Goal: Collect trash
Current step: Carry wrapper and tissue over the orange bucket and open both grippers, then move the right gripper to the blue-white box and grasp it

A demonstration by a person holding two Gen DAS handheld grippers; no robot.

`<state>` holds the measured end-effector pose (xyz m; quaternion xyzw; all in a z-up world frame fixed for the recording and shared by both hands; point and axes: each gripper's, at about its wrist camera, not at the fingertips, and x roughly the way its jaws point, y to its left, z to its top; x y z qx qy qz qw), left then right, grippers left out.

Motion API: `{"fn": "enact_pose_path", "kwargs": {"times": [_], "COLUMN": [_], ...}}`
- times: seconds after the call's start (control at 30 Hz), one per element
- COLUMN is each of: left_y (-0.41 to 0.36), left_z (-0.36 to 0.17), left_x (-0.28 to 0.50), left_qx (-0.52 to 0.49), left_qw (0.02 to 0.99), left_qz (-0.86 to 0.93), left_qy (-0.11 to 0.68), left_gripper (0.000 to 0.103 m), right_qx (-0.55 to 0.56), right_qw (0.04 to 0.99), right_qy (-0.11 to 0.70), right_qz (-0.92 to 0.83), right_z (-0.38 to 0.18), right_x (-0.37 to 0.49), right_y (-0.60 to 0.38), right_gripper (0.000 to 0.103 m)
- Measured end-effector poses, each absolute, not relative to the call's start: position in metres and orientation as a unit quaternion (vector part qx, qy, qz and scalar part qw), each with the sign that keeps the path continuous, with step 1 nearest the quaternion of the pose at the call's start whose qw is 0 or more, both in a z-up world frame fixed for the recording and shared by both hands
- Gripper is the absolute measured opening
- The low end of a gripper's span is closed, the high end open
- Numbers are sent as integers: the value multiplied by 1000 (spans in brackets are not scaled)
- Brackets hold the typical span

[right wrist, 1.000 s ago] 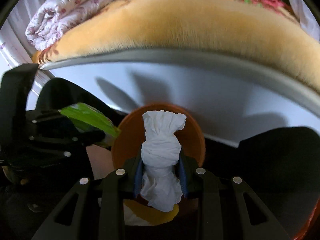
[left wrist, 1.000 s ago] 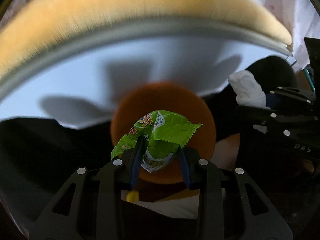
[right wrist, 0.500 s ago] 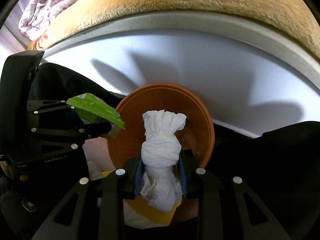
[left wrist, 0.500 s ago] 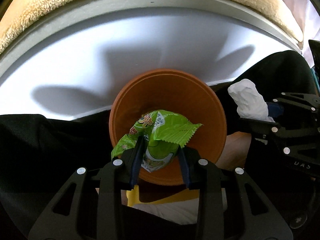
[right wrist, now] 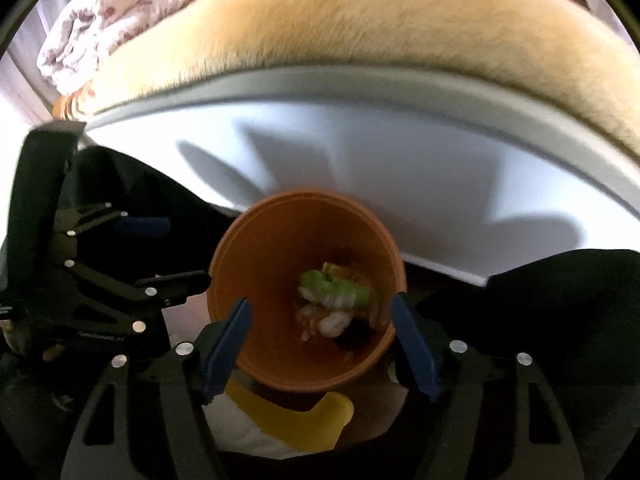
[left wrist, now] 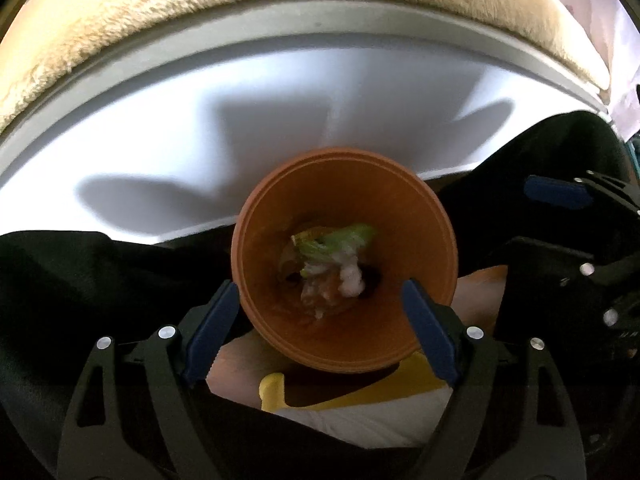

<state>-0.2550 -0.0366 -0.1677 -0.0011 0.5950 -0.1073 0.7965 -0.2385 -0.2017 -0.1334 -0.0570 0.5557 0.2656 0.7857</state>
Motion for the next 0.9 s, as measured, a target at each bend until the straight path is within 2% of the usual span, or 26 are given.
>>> {"fn": "enact_pose_path", "kwargs": {"times": [0.23, 0.37, 0.47, 0.57, 0.67, 0.9], "left_y": [-28, -28, -30, -29, -30, -27], "left_z": [-128, -83, -52, -29, -13, -4], "left_x": [-258, -255, -244, -227, -211, -177], "left_qx": [-9, 11, 6, -18, -41, -49], "left_qw": [830, 863, 879, 892, 899, 902], "left_qz": [-116, -129, -146, -158, -170, -174], "left_qy": [546, 488, 453, 423, 400, 391], "left_gripper": [81, 82, 90, 90, 90, 90], "right_qx": [-37, -29, -26, -39, -2, 96], "right_qw": [816, 835, 850, 871, 871, 830], "right_qy": [510, 471, 442, 411, 413, 483], "right_qz": [269, 282, 283, 266, 265, 263], "right_z": [-86, -39, -2, 24, 37, 16], "right_x": [-228, -208, -174, -123, -57, 89], "right_y": [-225, -238, -246, -249, -257, -268], "right_gripper": [71, 71, 71, 71, 71, 71]}}
